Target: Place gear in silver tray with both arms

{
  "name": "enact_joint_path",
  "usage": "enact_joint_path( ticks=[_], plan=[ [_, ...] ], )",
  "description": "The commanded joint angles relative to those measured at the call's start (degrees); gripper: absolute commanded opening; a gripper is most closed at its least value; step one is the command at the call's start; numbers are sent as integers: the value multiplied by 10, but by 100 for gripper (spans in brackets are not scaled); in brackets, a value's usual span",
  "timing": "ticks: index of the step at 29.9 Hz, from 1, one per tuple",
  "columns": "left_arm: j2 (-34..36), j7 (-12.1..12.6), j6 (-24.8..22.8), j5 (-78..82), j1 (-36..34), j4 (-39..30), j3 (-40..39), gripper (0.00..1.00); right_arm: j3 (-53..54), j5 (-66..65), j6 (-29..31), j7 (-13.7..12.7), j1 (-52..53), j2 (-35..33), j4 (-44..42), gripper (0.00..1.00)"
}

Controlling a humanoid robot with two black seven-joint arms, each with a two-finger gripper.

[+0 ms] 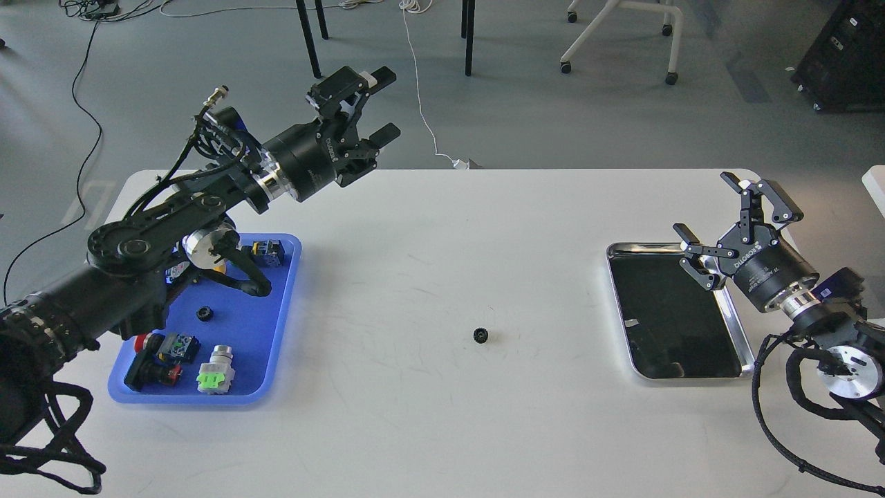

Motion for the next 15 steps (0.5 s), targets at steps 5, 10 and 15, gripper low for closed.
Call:
enact_joint_path(
  ticks=[5, 10, 15],
  plan=[
    [58, 0, -13, -3, 65, -16, -66, 98, -13, -93, 0, 0, 24, -18, 30, 99],
    [78, 0, -13, -3, 108, -25, -104, 98, -66, -200, 0, 0, 89, -36, 51, 99],
    [95, 0, -13, -10, 130, -34, -119, 98, -218, -258, 0, 0, 228, -42, 61, 99]
  ],
)
